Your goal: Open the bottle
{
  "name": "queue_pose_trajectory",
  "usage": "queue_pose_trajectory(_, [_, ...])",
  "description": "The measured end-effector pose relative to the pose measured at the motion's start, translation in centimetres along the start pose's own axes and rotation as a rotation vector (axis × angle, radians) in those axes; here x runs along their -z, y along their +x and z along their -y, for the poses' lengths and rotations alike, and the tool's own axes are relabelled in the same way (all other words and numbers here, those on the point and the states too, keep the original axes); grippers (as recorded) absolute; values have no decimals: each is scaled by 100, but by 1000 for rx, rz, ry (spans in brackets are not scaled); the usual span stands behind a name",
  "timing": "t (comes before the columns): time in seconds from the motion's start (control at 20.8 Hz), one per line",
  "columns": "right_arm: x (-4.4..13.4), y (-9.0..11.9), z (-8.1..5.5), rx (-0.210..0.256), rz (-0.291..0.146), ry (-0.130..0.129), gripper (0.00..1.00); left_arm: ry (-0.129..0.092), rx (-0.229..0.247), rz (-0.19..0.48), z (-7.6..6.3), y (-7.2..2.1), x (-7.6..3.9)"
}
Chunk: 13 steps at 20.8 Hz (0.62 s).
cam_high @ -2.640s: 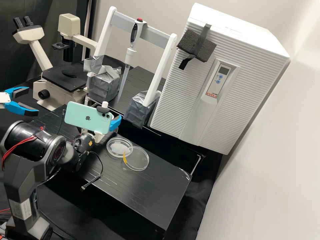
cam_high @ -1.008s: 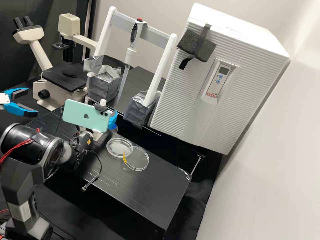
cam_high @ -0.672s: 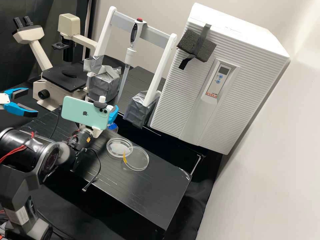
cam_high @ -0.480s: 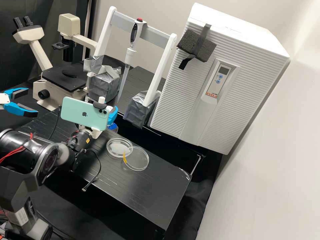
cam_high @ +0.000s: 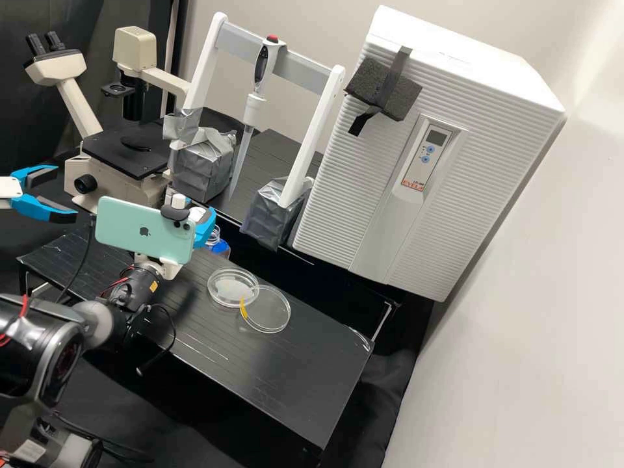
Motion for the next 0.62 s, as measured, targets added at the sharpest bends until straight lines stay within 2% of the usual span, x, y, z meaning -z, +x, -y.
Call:
queue_pose_trajectory(0.1, [25,-53,30,8,-7,-2,0,1,-1,0,-5,13,8])
queue_pose_trajectory(0.24, [-5,-113,95,31,7,-10,0,2,-4,-1,-11,15,14])
queue_pose_trajectory(0.34, [-42,-145,137,41,34,5,0,2,-4,-3,-12,13,18])
queue_pose_trajectory(0.62, [-127,-213,215,68,87,15,0,2,-4,-3,-12,13,18])
